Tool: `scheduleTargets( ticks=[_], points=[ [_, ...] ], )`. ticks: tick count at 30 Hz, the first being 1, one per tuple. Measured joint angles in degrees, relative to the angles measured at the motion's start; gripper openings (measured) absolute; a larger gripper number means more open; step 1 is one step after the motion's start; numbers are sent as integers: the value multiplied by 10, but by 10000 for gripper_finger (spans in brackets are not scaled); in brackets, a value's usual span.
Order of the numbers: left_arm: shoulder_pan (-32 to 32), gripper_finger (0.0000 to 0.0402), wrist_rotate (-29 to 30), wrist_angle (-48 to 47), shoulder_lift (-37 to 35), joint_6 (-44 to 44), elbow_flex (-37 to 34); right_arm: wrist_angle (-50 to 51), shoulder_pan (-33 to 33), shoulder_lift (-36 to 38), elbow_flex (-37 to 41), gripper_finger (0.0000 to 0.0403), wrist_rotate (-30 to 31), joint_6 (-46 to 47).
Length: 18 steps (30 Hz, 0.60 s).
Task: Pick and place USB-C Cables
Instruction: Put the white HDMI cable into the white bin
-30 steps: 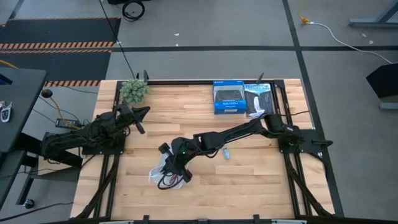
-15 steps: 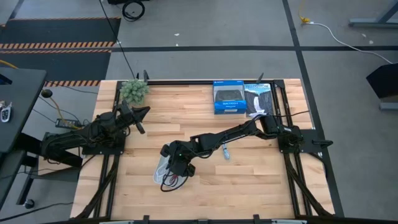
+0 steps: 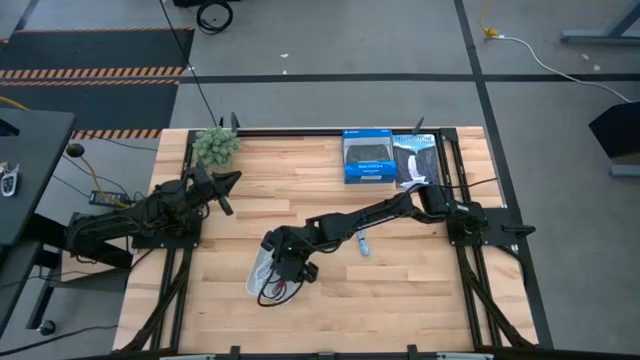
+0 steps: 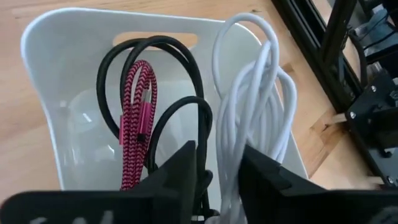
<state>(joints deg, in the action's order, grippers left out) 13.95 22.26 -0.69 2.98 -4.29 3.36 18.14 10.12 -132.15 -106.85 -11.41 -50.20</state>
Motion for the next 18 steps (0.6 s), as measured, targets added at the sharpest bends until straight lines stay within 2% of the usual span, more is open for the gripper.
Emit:
scheduleTargets(
  ticks=[5,12,18],
  points=[
    [0,25,0,0,0,0,0,2,11,32,0,136,-4,24],
    [0,25,0,0,0,0,0,-13,15,55,0,137,-2,33],
    [0,25,0,0,0,0,0,-54,14,48,0,135,51,140]
  ],
)
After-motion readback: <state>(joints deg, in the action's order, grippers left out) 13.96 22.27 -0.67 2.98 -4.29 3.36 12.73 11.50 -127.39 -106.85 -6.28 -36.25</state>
